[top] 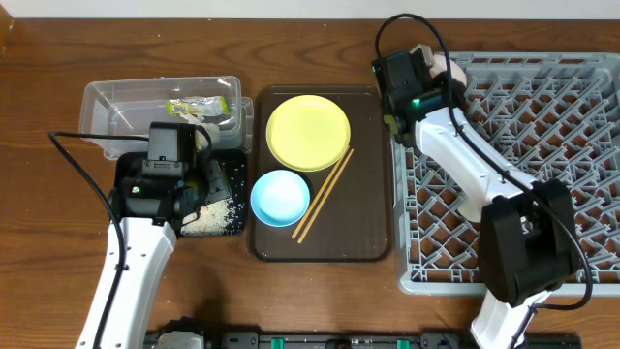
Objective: Sort waste into correct bins and load items into the dishwasher rack
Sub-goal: 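Place the pink bowl on its side in the dish rack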
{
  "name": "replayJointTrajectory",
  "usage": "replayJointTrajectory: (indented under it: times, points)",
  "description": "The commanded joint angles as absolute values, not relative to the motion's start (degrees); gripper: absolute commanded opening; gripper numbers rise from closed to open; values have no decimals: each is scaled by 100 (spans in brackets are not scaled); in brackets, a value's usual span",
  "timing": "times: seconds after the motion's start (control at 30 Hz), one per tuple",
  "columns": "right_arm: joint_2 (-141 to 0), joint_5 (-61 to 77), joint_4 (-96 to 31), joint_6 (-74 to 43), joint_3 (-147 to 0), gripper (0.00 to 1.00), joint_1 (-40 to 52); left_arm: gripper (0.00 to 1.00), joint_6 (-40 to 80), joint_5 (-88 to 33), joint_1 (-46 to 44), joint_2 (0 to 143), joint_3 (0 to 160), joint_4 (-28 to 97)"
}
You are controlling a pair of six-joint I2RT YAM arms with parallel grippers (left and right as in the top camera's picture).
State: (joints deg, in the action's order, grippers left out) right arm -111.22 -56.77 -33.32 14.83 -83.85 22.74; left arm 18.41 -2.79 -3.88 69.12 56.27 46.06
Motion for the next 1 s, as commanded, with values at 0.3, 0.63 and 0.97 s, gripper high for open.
replayJointTrajectory:
  times: [0.3,0.63,0.97]
  points:
    - [-10311,-4014,-3857,342,-8433,72,2482,64,1916,-209,-366,6923,5572,4602]
    - [-9679,1151,-4021,242,-8425,72,2502,67,2429,370,-353,6923,5572,4786]
    - [-10582,1872,-4410,-40,-8425,72,3288,75,3378,969,60,6923,5572,5207]
